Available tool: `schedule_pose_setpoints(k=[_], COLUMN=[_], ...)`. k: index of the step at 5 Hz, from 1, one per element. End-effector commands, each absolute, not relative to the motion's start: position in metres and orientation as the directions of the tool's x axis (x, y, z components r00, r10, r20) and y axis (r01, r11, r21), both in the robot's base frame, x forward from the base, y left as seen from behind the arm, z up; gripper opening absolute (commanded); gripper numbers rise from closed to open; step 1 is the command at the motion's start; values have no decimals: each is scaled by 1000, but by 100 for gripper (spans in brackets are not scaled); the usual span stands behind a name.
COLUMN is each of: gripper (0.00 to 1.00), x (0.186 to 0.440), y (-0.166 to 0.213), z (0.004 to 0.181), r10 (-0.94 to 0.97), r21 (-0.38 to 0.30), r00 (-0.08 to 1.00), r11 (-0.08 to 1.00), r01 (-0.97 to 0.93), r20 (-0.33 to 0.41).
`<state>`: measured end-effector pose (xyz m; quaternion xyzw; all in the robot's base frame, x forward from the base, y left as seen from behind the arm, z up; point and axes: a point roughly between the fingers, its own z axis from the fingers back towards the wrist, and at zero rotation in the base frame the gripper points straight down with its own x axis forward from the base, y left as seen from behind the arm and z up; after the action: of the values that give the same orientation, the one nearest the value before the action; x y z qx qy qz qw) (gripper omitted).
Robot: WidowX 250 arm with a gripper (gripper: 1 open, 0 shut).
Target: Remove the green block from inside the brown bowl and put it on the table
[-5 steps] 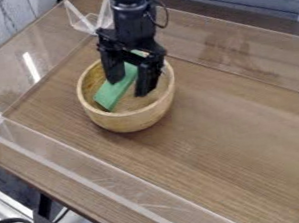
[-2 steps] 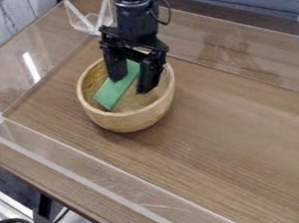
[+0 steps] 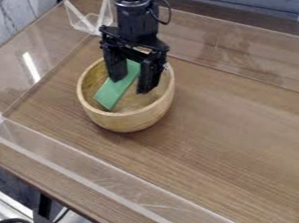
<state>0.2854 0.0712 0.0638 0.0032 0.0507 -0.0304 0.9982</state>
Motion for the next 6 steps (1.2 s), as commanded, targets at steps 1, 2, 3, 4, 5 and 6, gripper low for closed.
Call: schedule_pose_setpoints(k=[1,2,3,4,5,6], gripper=[100,100,100,100,100,100], x=[298,299,300,299,298,297], y=[74,76,77,76,76,77], z=[76,71,70,72,70,68], r10=[-67,-68,-69,-71,-71,-70], r21=[25,26,27,22,21,20], r00=[997,997,997,997,997,996], r11=[997,997,997,997,997,997], r01=[68,69,70,71,71,71], r20=[-43,-45,-42,-39,-42,-46])
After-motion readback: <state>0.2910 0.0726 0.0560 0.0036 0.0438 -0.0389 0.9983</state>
